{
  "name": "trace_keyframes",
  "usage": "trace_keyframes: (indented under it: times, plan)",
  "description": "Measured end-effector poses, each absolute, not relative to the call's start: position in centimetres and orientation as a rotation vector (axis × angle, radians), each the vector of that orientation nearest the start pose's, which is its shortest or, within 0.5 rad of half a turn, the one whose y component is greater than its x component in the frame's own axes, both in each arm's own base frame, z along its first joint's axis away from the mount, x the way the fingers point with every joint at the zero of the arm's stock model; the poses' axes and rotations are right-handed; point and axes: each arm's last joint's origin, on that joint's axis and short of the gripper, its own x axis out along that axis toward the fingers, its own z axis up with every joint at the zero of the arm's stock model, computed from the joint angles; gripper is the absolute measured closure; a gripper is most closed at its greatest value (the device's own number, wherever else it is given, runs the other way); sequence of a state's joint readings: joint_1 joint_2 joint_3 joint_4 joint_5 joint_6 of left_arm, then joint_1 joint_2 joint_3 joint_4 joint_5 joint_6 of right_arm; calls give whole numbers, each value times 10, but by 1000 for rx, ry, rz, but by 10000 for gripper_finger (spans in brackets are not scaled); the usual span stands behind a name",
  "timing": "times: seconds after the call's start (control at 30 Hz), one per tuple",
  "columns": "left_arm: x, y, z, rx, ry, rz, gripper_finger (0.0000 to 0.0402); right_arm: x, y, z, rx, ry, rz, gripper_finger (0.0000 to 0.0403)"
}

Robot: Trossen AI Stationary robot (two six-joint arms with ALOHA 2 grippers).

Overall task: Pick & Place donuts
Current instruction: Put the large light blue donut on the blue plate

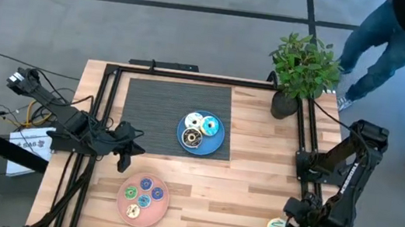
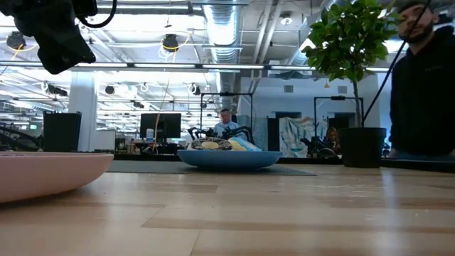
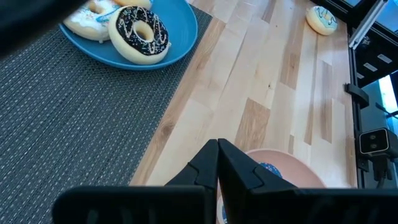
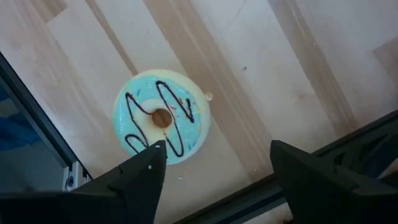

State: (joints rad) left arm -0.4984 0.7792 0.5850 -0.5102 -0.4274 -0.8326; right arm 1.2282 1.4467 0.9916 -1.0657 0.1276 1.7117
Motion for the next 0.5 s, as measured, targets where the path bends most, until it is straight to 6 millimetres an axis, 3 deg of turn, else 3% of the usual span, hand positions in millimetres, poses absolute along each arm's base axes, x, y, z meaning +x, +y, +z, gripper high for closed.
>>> trace_keyframes:
  times: [0.3,0.5]
  plan:
    - [143,-64,240,-491,608,194,401,90,239,196,347,1421,-291,62]
    - [143,-64,240,-494,608,194,401,101,243,183,345,1437,-332,59]
